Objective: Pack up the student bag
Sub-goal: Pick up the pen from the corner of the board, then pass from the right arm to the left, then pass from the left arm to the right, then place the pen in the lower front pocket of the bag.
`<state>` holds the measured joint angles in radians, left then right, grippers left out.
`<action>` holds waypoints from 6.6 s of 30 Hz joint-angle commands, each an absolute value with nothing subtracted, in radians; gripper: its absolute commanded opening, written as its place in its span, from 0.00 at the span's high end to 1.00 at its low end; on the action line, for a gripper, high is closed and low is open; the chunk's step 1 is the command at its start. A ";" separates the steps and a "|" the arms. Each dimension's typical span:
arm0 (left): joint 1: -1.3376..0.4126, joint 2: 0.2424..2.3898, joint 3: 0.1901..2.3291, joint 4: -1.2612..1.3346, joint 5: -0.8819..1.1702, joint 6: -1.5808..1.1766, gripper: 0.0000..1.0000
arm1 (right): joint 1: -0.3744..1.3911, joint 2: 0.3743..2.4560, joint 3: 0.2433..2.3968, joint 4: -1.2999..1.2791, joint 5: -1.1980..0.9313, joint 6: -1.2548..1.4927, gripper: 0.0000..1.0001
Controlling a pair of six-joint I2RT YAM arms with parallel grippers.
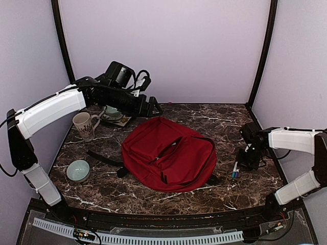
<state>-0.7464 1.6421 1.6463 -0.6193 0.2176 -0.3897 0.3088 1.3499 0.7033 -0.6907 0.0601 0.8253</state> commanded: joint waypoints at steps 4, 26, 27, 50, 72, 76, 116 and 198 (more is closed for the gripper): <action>-0.752 1.666 1.711 -0.634 0.218 -0.383 0.08 | 0.300 1.380 0.674 -0.626 0.027 0.791 0.78; -0.752 1.639 1.701 -0.642 0.203 -0.371 0.09 | 0.299 1.352 0.709 -0.723 0.069 0.749 1.00; -0.752 1.637 1.697 -0.641 0.204 -0.372 0.09 | 0.300 1.340 0.717 -0.740 0.075 0.746 1.00; -0.752 1.613 1.765 -0.581 0.362 -0.419 0.12 | 0.323 1.043 0.870 -0.436 -0.475 0.721 1.00; -0.806 1.774 1.826 -0.419 0.867 -0.484 0.25 | 0.739 1.190 1.026 -0.077 -0.730 0.588 1.00; -0.810 1.787 1.829 -0.435 0.863 -0.477 0.34 | 0.755 1.197 1.033 -0.050 -0.751 0.603 1.00; -0.740 1.674 1.688 0.046 0.564 -1.000 1.00 | 0.776 1.083 0.897 0.307 -0.301 0.900 0.24; -0.621 1.416 1.447 -0.371 0.198 -0.634 0.04 | 0.834 1.345 0.902 -0.216 -0.252 0.755 1.00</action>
<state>-0.6300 1.4345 1.4559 -0.3542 0.2150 -0.6533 0.8268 1.3037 0.8375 -0.2424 -0.2890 0.7643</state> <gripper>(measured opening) 0.965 0.106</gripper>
